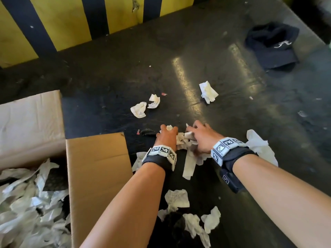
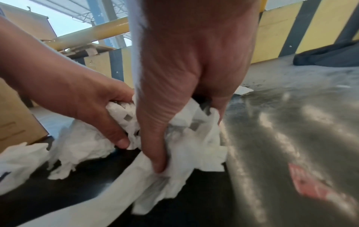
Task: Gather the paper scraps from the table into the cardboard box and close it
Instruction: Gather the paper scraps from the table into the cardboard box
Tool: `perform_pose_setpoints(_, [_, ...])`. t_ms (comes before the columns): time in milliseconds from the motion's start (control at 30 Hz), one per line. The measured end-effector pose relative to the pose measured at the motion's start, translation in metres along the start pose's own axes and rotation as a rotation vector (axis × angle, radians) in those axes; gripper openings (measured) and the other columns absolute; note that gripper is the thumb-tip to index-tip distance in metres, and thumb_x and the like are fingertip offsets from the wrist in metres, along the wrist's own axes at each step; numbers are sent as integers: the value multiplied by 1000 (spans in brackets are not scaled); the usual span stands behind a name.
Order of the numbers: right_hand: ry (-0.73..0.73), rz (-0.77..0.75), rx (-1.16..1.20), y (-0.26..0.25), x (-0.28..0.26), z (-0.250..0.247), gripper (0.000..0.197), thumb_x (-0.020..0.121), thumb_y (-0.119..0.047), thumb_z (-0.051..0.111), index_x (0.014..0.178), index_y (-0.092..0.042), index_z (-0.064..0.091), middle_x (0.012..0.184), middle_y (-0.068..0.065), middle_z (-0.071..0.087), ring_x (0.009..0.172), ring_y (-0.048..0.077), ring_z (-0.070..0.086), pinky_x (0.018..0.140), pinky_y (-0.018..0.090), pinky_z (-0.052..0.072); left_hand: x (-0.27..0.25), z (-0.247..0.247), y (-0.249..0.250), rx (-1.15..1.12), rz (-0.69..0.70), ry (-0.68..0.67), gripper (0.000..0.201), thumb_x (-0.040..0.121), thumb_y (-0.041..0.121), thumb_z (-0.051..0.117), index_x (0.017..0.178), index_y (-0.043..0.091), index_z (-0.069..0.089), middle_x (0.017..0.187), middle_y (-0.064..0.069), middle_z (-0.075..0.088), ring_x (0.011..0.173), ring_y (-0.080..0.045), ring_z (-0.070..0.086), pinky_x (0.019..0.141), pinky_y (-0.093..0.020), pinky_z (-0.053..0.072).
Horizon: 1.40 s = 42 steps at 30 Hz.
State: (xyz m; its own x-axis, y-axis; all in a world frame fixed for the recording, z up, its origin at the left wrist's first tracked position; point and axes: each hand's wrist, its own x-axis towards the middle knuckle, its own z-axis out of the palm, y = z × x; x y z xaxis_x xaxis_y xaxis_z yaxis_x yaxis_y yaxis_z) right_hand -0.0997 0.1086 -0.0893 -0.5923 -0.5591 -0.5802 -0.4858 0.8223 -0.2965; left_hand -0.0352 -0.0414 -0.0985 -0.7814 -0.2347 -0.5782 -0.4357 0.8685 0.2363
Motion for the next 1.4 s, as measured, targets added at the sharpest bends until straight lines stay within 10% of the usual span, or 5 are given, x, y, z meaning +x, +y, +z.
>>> perform_pose_setpoints(133, [0,86,21,-11,-10,1,35,80,-14,77,111,-9,63,103,2,45,104,29,60,88,37,52,-6,-8,2,32,43,0,36,94,15,67,129,20,58,130,-16,44,112,-42,60,94,-44,52])
perform_pose_setpoints(633, [358,72,0,-119,-134,-125,39,79,-12,81,114,-6,64,115,15,67,101,35,68,85,40,57,-136,-151,-12,-82,180,426,25,87,22,74,111,23,68,115,-10,62,101,-32,66,84,-37,56])
perform_pose_setpoints(1100, [310,-224,-44,-388,-175,-76,57,76,-19,81,125,-4,54,120,15,61,99,31,64,78,34,54,-311,-194,-251,-89,-73,531,29,87,22,73,115,21,69,116,-11,69,100,-32,66,77,-32,49])
perform_pose_setpoints(1400, [194,-203,-165,-474,-116,-6,39,77,-21,82,108,-10,60,110,9,65,96,27,65,78,36,56,-313,-148,-367,-96,-214,381,42,87,37,72,127,27,63,126,-6,68,112,-28,65,92,-32,47])
